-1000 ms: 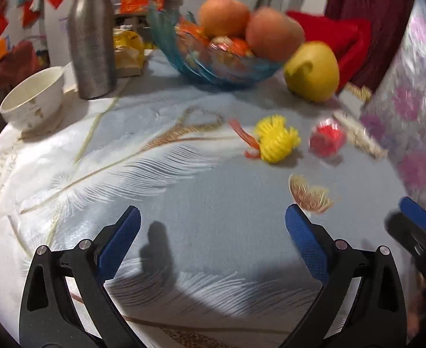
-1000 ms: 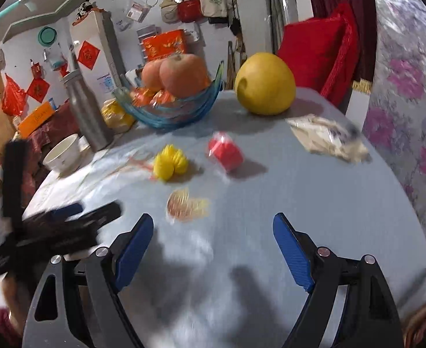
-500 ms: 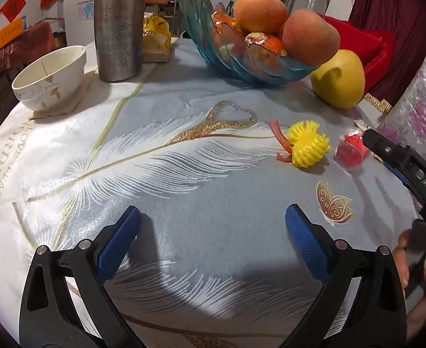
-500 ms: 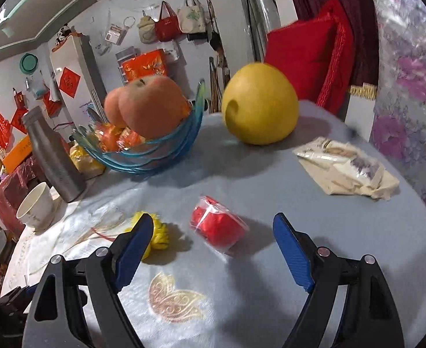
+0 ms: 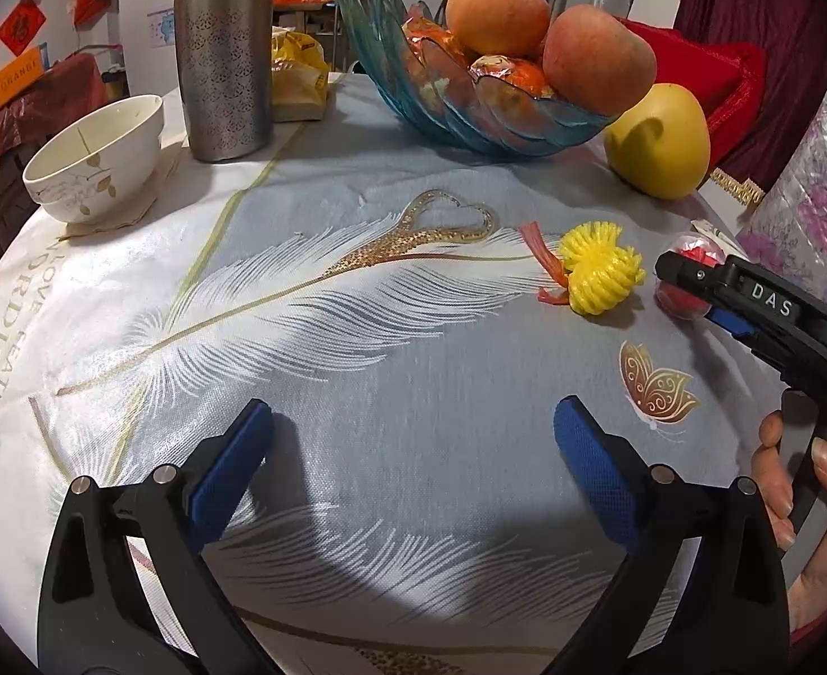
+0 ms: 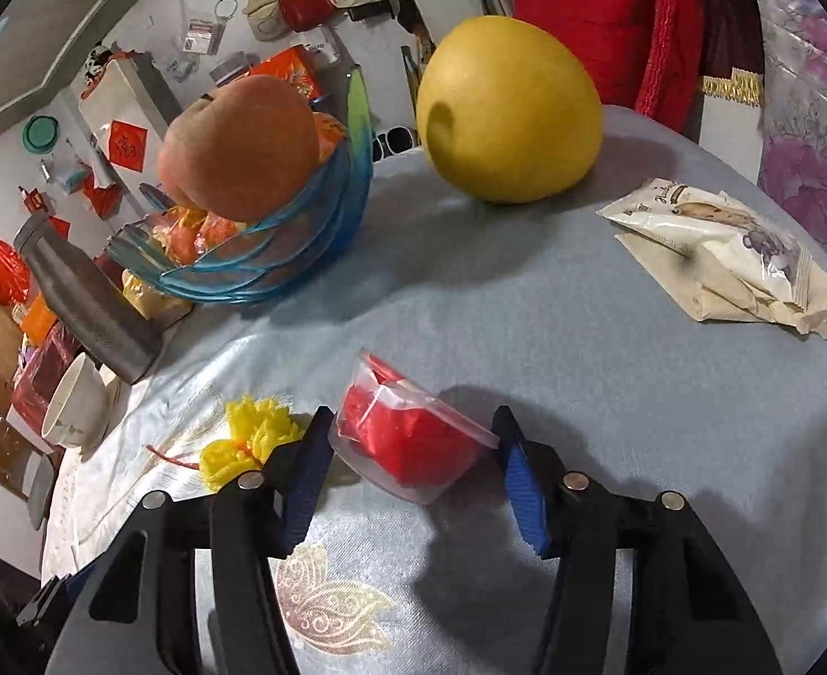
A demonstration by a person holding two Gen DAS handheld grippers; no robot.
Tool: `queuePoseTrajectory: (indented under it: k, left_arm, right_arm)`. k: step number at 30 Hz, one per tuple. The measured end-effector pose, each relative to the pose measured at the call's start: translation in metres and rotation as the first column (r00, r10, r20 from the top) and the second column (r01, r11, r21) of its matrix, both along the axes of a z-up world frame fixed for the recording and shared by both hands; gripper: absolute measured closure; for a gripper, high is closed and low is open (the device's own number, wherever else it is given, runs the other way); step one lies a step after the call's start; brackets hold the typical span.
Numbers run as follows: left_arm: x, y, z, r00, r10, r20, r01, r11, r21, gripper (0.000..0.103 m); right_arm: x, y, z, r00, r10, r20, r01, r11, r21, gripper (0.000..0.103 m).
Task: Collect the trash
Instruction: 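Grasp the red cup in the clear bag with the right gripper, then grasp the yellow knot with the left gripper while the right gripper holds the cup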
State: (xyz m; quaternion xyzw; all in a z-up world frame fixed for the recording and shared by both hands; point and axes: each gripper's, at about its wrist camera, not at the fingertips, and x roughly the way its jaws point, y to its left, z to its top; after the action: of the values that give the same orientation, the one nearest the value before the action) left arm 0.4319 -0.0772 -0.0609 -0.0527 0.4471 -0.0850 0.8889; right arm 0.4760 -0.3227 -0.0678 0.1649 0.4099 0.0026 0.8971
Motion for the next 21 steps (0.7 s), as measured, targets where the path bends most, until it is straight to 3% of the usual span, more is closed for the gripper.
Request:
queuePoseTrajectory:
  k: [3, 8, 15, 21]
  left_arm:
    - [0.0, 0.002, 0.0, 1.0, -0.004, 0.002, 0.004, 1.0, -0.01, 0.007]
    - [0.001, 0.002, 0.002, 1.0, -0.021, 0.006, 0.021, 0.999, -0.034, 0.007]
    - [-0.007, -0.018, 0.012, 0.994, -0.075, 0.082, 0.074, 0.997, 0.013, 0.007]
    - [0.03, -0.056, 0.017, 0.991, -0.096, 0.092, 0.089, 0.993, 0.077, 0.009]
  right_arm:
    - [-0.011, 0.001, 0.005, 1.0, 0.003, 0.006, -0.003, 0.999, -0.036, 0.046]
    - [-0.043, -0.005, 0.025, 1.0, 0.012, 0.017, -0.013, 0.999, 0.038, 0.046]
    - [-0.052, -0.012, 0.024, 0.998, -0.06, 0.031, 0.061, 0.997, -0.042, 0.046]
    - [-0.057, -0.033, 0.032, 0.991, -0.12, 0.066, 0.118, 0.993, 0.026, 0.046]
